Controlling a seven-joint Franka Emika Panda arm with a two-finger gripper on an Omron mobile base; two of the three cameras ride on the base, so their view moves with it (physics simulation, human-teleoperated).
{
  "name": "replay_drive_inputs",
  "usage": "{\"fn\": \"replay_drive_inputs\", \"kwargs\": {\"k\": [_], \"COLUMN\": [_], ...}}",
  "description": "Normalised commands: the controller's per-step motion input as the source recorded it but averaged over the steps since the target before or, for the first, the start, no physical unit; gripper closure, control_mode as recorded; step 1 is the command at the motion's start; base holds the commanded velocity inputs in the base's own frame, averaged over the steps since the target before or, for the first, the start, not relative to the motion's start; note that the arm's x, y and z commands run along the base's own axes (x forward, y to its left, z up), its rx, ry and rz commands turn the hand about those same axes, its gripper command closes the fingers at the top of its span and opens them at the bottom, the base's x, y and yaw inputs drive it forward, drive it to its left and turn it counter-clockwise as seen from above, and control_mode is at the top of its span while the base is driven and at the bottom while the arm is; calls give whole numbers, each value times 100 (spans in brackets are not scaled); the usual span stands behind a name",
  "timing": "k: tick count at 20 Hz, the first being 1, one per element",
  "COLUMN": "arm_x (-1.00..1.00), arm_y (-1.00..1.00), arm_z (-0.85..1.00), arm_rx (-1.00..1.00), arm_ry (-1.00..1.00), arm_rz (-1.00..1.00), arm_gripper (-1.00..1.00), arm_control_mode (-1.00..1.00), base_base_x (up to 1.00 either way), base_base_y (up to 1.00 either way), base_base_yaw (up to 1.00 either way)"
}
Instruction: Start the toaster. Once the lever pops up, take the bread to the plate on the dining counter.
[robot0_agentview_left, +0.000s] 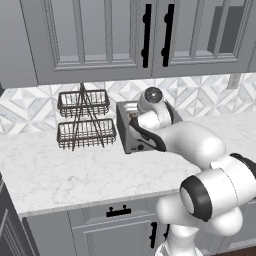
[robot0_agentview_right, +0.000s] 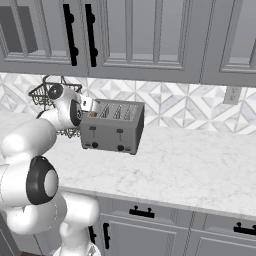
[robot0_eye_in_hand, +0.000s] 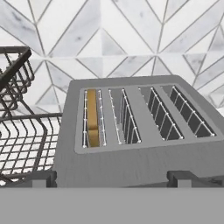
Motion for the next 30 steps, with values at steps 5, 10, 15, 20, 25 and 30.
{"fn": "replay_drive_inputs", "kwargs": {"k": [5, 10, 15, 20, 25, 30], "arm_x": [0, 9, 24, 17, 6, 6], "arm_y": [0, 2, 0, 4, 9, 5], "arm_z": [2, 0, 0, 0, -1, -8], "arm_rx": [9, 0, 0, 0, 0, 0], "arm_ry": [0, 0, 2, 0, 0, 0], "arm_rz": [3, 3, 1, 0, 0, 0], "arm_gripper": [-100, -100, -100, -100, -100, -100], "arm_control_mode": [-100, -100, -100, -100, -100, -100], "base_base_x": [0, 0, 0, 0, 0, 0], "base_base_y": [0, 0, 0, 0, 0, 0], "base_base_yaw": [0, 0, 0, 0, 0, 0]}}
